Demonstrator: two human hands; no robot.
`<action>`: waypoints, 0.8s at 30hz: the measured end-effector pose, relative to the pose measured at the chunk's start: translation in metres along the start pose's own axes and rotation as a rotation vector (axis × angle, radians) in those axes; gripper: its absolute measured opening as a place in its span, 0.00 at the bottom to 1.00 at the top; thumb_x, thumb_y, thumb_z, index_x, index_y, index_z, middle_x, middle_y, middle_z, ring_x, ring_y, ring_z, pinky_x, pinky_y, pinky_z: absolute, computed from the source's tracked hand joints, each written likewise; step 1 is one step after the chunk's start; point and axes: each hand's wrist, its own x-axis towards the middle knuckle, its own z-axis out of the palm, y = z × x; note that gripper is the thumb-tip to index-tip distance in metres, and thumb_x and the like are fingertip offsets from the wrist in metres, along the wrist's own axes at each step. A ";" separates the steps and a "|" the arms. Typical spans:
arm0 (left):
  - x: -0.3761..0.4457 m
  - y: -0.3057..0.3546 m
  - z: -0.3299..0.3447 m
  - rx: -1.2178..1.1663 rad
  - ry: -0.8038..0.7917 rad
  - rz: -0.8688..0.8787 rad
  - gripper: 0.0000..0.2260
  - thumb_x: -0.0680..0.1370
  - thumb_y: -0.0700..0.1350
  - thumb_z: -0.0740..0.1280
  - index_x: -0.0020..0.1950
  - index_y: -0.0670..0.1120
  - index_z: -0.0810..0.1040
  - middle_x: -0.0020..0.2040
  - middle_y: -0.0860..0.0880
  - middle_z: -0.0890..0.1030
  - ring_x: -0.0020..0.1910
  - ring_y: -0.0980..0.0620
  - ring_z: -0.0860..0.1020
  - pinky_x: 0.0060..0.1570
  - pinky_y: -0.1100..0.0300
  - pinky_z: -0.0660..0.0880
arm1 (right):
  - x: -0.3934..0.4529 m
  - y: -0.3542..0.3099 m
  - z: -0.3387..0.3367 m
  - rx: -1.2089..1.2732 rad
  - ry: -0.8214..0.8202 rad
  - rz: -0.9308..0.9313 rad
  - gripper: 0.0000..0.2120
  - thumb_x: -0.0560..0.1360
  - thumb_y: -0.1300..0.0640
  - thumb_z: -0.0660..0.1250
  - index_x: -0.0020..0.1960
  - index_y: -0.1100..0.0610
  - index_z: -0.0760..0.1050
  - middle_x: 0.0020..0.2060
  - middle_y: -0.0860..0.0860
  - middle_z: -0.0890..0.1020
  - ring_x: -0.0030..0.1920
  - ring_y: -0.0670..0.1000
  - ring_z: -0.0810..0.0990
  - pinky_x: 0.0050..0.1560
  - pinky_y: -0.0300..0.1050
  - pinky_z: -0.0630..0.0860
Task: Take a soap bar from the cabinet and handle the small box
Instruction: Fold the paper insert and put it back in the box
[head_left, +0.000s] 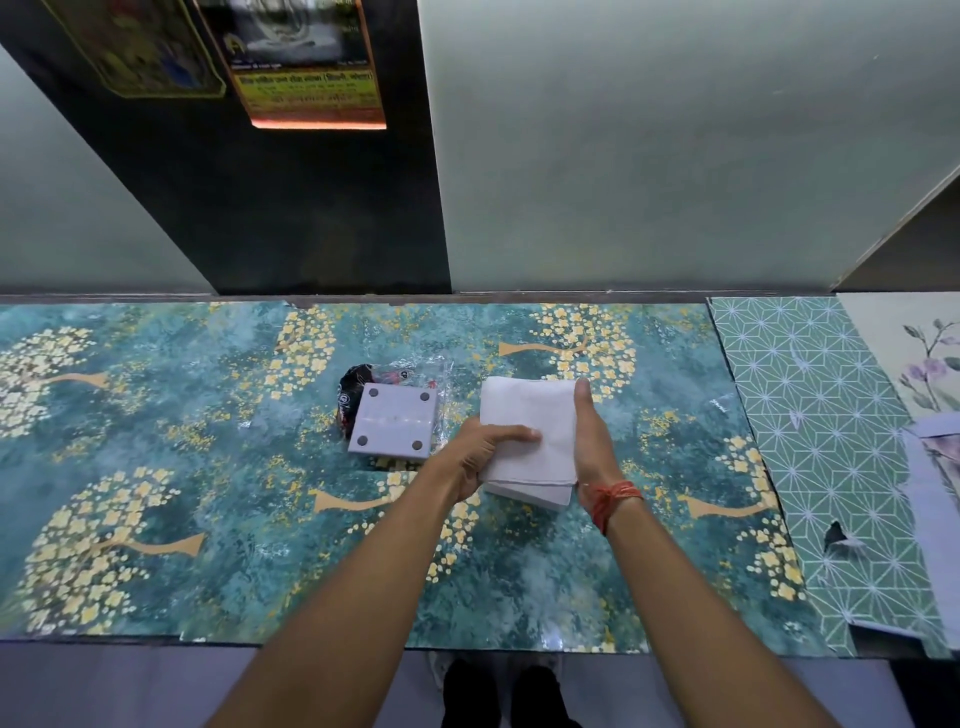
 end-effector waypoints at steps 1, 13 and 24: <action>0.001 0.001 0.000 0.008 0.032 0.027 0.19 0.68 0.38 0.76 0.58 0.40 0.80 0.54 0.40 0.85 0.45 0.43 0.83 0.43 0.55 0.81 | 0.002 0.002 0.000 0.011 0.012 0.004 0.35 0.67 0.26 0.60 0.56 0.54 0.78 0.54 0.57 0.83 0.53 0.60 0.82 0.57 0.60 0.79; 0.011 0.006 -0.002 0.506 0.270 0.143 0.09 0.77 0.39 0.64 0.53 0.39 0.81 0.50 0.42 0.82 0.45 0.43 0.80 0.44 0.53 0.75 | 0.007 0.024 -0.007 -0.602 0.271 -0.041 0.16 0.71 0.53 0.71 0.52 0.63 0.77 0.48 0.60 0.82 0.48 0.61 0.80 0.40 0.44 0.69; 0.024 0.003 -0.002 0.923 0.391 0.220 0.07 0.72 0.46 0.73 0.40 0.43 0.80 0.39 0.45 0.82 0.39 0.44 0.79 0.31 0.58 0.68 | 0.021 0.023 -0.014 -0.763 0.317 0.024 0.32 0.64 0.50 0.77 0.61 0.64 0.71 0.59 0.63 0.76 0.57 0.63 0.78 0.53 0.53 0.77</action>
